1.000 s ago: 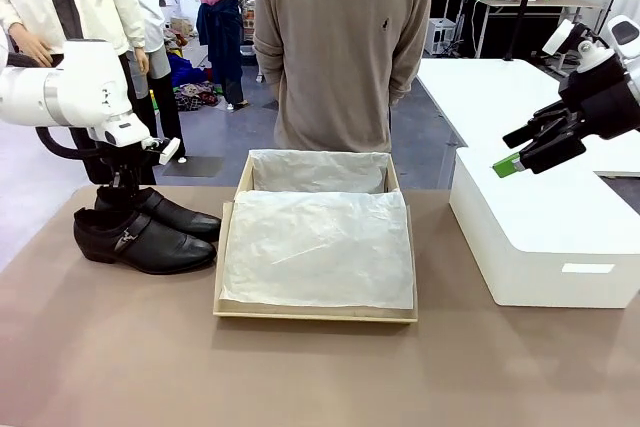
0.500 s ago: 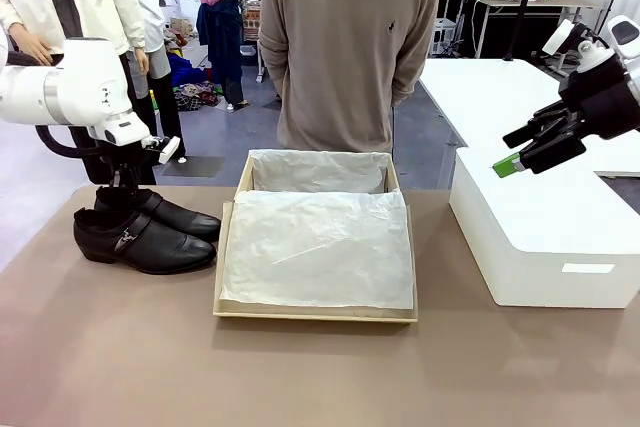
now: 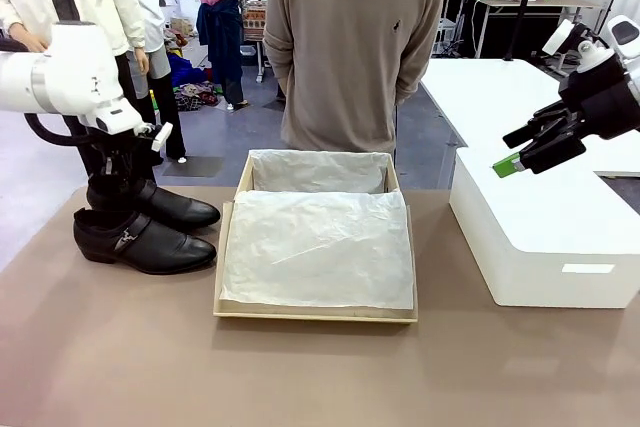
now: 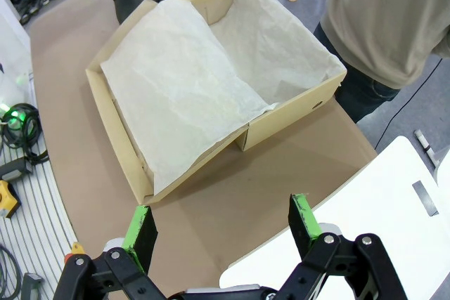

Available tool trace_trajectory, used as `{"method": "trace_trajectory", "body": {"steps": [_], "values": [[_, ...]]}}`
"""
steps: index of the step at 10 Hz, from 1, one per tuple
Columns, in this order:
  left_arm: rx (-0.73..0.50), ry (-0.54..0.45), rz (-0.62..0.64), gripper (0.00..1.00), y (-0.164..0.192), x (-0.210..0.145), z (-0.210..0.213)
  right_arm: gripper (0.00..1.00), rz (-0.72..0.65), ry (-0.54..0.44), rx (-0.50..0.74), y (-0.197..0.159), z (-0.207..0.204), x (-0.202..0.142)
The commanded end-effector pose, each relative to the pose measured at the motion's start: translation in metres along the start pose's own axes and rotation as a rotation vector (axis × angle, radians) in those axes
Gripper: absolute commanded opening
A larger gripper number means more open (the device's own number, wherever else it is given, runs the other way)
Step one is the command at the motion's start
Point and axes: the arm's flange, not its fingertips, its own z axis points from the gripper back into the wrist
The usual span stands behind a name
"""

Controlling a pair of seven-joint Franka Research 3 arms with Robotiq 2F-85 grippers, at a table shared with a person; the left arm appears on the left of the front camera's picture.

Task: Pack the shoes into the box.
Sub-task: Place one shoe of the Shoes into the Shoes Box.

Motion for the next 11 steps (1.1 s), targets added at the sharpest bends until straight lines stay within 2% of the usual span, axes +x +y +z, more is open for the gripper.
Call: {"method": "trace_trajectory", "body": {"steps": [1, 3, 5, 9, 11], "values": [[0.063, 0.012, 0.035, 0.00, -0.008, -0.007, 0.025, 1.00, 0.024, -0.030, 0.012, -0.003, -0.002, 0.000], [0.090, 0.005, 0.089, 0.00, -0.003, -0.011, 0.054, 1.00, 0.024, -0.030, 0.012, -0.003, -0.002, 0.000], [0.148, 0.030, 0.080, 0.00, 0.005, -0.013, 0.083, 1.00, 0.024, -0.030, 0.012, -0.003, -0.002, 0.000], [0.062, -0.002, 0.027, 0.00, 0.009, 0.000, 0.137, 1.00, 0.024, -0.030, 0.012, -0.003, -0.002, 0.000], [-0.026, -0.031, -0.005, 0.00, 0.003, 0.010, 0.163, 1.00, 0.024, -0.030, 0.012, -0.003, -0.002, 0.000]]}}
